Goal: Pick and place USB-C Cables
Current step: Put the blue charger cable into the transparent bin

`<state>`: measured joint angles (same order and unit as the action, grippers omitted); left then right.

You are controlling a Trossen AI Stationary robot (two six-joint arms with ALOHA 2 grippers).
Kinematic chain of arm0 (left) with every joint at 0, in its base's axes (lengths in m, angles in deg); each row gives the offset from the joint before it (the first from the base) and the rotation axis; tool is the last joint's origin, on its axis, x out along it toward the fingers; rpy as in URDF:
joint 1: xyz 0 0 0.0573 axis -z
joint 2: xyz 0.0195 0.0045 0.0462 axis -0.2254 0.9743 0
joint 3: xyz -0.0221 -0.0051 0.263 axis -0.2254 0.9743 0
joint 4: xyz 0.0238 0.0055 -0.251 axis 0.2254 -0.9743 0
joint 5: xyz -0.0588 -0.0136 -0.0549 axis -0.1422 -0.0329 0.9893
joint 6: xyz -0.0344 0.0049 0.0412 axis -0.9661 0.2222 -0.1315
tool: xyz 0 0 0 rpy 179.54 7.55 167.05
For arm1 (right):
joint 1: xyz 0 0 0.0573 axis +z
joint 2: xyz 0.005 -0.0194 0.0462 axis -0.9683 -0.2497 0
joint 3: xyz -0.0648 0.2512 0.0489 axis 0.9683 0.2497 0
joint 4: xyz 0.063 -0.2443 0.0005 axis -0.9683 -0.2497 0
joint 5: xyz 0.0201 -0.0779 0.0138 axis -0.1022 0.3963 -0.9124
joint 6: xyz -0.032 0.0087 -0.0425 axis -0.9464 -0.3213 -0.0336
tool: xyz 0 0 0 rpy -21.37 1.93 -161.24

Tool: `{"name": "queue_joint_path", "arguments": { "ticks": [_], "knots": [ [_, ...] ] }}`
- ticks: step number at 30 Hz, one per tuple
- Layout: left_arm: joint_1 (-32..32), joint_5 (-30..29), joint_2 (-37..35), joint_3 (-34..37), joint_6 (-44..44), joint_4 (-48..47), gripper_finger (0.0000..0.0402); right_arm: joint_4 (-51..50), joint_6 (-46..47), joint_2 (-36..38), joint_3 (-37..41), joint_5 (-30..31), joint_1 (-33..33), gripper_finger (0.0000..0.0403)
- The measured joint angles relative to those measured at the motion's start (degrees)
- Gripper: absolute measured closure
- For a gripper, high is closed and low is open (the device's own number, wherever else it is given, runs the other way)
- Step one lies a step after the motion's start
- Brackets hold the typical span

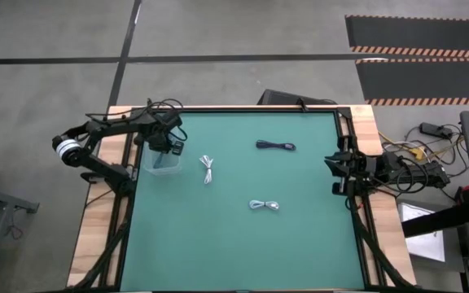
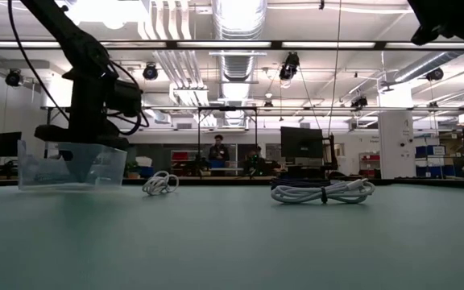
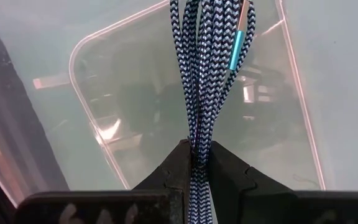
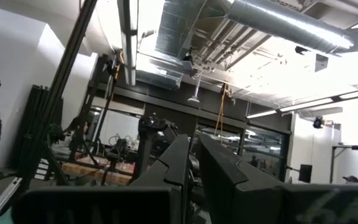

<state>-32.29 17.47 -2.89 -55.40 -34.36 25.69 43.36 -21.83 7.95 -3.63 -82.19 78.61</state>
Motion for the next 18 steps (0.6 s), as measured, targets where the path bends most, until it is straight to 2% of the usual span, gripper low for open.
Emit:
{"name": "queue_joint_path", "arguments": {
  "ticks": [18],
  "knots": [
    [-0.04,-0.05,-0.94,0.09,0.04,0.13,0.0377,-0.85,-0.48,0.00,0.00,0.05,0.00,0.0376]
  ]
}}
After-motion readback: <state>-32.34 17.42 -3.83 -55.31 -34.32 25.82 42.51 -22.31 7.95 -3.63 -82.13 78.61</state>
